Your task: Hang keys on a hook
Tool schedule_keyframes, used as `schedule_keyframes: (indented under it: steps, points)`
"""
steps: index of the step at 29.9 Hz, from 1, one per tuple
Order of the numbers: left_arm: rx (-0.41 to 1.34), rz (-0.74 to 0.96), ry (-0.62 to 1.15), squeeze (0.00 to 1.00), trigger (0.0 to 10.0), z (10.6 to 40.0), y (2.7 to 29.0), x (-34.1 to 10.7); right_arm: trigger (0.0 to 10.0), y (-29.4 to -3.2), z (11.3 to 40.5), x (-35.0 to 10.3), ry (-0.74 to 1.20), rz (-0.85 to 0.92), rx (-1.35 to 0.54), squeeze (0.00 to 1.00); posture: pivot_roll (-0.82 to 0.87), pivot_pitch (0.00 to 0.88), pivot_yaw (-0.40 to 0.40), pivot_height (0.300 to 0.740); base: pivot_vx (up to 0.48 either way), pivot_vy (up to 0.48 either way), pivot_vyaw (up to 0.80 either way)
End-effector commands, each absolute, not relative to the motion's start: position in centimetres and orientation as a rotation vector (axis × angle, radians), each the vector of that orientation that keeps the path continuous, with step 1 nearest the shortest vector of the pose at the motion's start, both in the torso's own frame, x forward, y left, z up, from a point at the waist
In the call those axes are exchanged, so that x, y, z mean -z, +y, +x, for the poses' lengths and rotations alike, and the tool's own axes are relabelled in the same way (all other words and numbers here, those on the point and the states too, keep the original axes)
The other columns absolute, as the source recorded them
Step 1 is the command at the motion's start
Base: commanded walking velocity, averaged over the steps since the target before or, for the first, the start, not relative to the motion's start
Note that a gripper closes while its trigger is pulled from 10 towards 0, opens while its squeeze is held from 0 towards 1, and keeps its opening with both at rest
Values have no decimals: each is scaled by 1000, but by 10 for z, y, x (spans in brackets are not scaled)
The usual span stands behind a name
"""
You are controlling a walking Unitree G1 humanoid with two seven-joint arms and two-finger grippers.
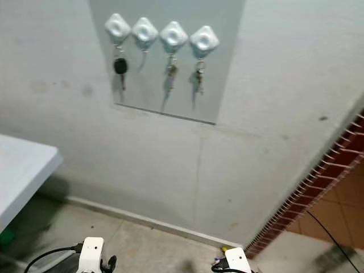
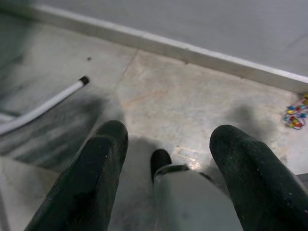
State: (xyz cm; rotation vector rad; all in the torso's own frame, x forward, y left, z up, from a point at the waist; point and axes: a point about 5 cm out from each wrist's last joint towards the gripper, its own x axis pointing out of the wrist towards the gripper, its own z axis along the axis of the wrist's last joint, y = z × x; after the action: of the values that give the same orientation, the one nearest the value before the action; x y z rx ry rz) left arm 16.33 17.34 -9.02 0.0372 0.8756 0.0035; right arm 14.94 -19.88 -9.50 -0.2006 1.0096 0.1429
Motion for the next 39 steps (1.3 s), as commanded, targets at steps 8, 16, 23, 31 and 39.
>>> schedule_keyframes:
  steps: [8,16,23,31,39]
  points:
    - [-14,48,896,0,10000,159,178,92,10000,-198,149,95,1011,-217,-145,0,-96,0,-22,728,0,0,800]
    - [-21,48,895,0,10000,160,180,92,10000,-196,150,95,1011,-216,-149,0,-88,0,-23,728,0,0,800]
    - [-23,48,898,0,10000,159,180,92,10000,-196,150,95,1012,-221,-155,0,-86,0,-27,728,0,0,800]
    - [-27,46,904,0,10000,158,180,92,10000,-196,150,95,1013,-217,-151,0,-87,0,-26,728,0,0,800]
    - [-44,41,908,0,10000,158,182,92,10000,-196,149,96,1016,-203,-141,0,-89,0,-26,728,0,0,800]
